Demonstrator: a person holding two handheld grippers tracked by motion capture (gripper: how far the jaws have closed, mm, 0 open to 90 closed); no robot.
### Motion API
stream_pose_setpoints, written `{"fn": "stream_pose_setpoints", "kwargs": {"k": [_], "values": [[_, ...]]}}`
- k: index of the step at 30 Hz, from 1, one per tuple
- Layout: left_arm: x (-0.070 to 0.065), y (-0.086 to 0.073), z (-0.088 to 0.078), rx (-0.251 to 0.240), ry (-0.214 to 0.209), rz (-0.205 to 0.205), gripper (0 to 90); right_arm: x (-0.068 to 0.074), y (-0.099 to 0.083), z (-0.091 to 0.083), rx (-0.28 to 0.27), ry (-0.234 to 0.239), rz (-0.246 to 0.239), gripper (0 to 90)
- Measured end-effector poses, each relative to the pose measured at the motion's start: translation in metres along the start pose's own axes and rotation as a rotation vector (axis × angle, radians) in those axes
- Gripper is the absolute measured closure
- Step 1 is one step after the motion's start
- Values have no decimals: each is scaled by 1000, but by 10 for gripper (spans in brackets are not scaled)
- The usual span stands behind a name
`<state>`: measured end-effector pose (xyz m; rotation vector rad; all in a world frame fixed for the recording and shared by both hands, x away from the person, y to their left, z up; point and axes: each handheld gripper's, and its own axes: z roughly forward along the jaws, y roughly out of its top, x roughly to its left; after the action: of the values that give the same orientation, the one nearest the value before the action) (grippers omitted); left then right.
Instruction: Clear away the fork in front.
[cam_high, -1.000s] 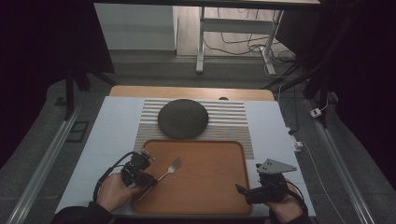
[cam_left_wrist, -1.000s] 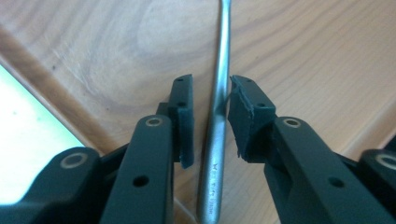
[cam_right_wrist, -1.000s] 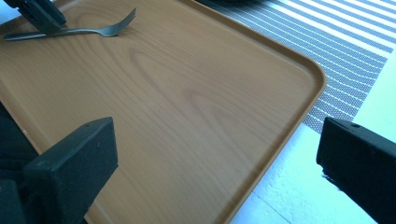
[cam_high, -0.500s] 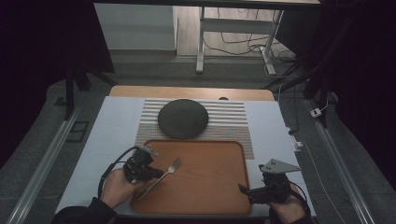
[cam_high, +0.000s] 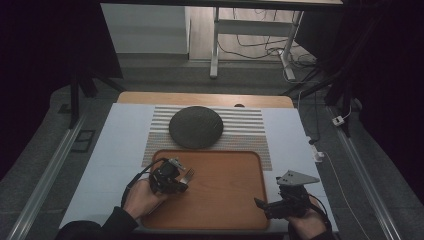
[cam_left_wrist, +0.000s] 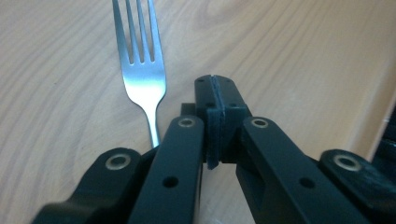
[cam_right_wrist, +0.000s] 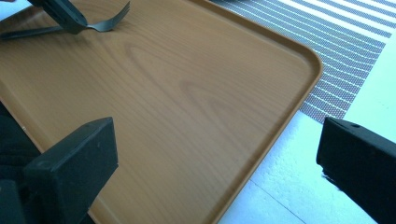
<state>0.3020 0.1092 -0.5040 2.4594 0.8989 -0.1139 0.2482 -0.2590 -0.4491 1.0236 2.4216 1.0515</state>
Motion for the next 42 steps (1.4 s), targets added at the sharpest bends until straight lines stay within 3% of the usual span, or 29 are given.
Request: {"fn": "stream_pose_setpoints", "kwargs": {"k": [7, 14, 23, 32, 42], "values": [[4, -1, 6, 21, 32, -2, 887, 0, 0, 1, 5, 6, 0, 0], [10, -3, 5, 8, 49, -12, 887, 1, 0, 1, 10, 6, -4, 0], [31, -11, -4, 1, 51, -97, 887, 0, 0, 1, 11, 8, -4, 0], [54, -22, -16, 4, 99, -198, 886, 0, 0, 2, 11, 10, -4, 0], [69, -29, -22, -6, 110, -243, 886, -1, 0, 2, 14, 11, -2, 0]]}}
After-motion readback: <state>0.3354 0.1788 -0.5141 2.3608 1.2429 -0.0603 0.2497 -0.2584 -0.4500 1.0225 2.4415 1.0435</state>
